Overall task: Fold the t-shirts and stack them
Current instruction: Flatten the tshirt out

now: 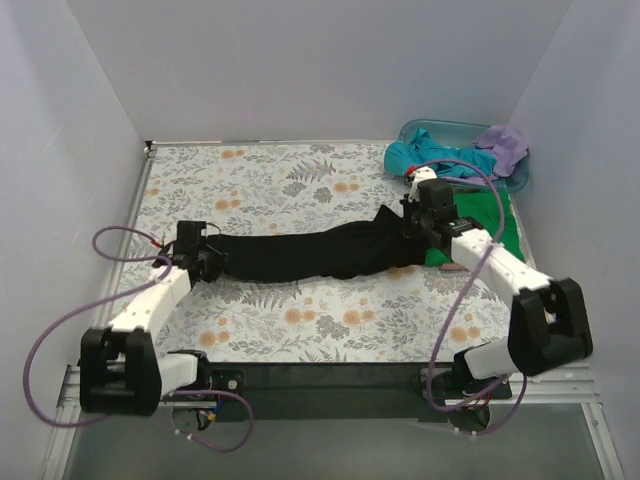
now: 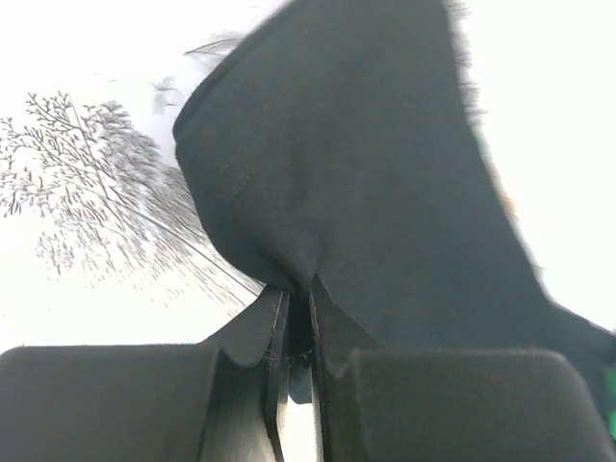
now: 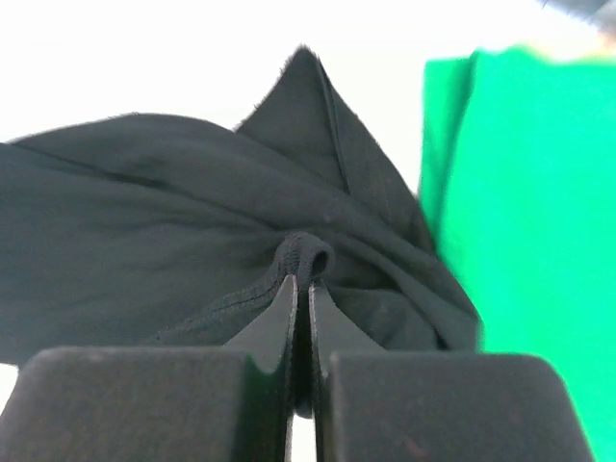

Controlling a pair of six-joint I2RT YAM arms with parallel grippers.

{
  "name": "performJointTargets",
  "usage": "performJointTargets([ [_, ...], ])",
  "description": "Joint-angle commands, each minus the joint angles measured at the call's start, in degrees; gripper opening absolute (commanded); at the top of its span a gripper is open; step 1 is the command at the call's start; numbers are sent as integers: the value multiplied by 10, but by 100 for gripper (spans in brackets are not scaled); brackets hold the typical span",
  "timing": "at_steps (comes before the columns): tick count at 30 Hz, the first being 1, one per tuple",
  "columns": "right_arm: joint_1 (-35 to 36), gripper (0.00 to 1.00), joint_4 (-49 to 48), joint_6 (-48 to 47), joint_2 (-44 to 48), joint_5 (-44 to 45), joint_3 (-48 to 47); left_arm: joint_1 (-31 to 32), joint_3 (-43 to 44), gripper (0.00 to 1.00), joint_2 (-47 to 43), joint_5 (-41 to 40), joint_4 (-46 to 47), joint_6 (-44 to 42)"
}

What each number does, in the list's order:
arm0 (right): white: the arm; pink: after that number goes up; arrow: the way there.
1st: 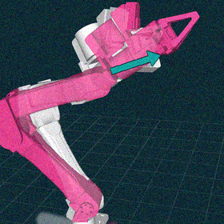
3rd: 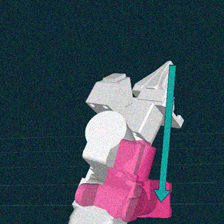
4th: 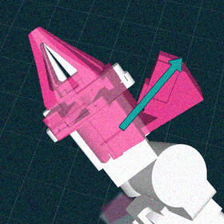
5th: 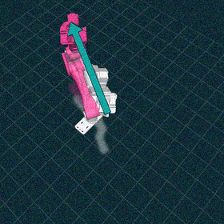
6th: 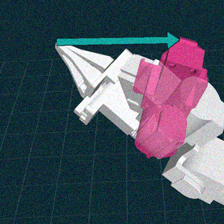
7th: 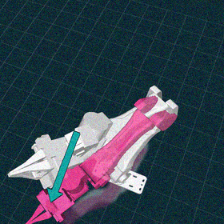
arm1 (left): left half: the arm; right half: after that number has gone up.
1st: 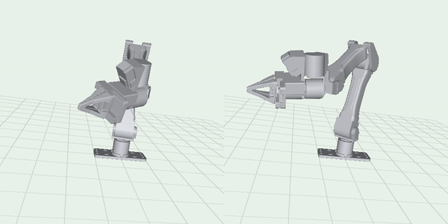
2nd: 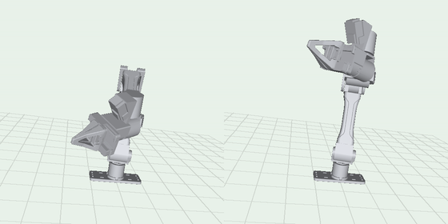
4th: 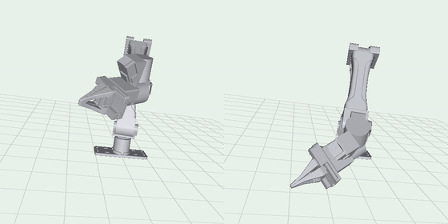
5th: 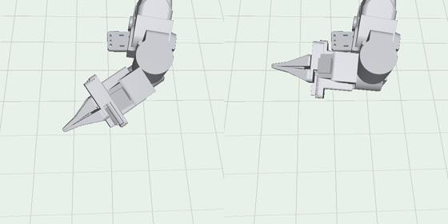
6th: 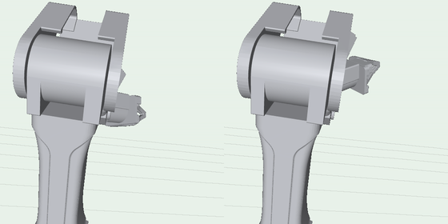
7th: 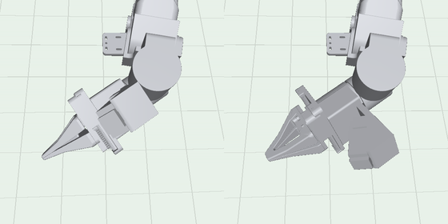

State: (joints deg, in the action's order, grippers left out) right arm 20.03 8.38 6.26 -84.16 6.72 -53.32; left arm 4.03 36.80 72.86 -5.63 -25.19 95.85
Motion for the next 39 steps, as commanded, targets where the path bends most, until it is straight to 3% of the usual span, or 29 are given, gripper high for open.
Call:
performJointTargets([
  [1,4,1,-20,8,140,-28,8,3,16,0,-157,-31,-33,-19],
  [2,4,1,-18,11,166,-40,18,4,21,0,-223,-37,-51,-17],
  [7,5,1,23,20,349,-82,25,5,103,0,-377,-42,-156,3],
  [13,5,1,98,23,500,-104,-79,5,271,0,-437,-61,-259,-14],
  [16,5,1,130,17,530,-117,-150,4,369,0,-440,-106,-293,-16],
  [17,5,1,138,16,533,-126,-165,5,416,0,-431,-118,-301,-16],
  [21,5,1,152,10,528,-121,-222,5,472,0,-391,-152,-290,-35],
  [26,5,1,150,16,471,-40,-231,5,457,0,-290,-174,-269,-37],
  [31,5,1,100,16,334,15,-193,2,408,0,-127,-230,-204,-23],
  [34,4,1,-6,-5,238,46,-159,-5,413,0,-8,-236,-144,-15],
  [35,3,1,-60,-22,208,51,-156,-16,414,3,27,-222,-113,-32],
  [37,-3,1,-99,-41,105,28,-175,-37,437,32,134,-155,-29,-100],
  [38,-7,2,-119,-58,29,19,-206,-39,462,79,175,-114,-46,-111],
  [39,-8,6,-125,-64,-9,11,-229,-66,494,87,214,-107,-70,-103],
])
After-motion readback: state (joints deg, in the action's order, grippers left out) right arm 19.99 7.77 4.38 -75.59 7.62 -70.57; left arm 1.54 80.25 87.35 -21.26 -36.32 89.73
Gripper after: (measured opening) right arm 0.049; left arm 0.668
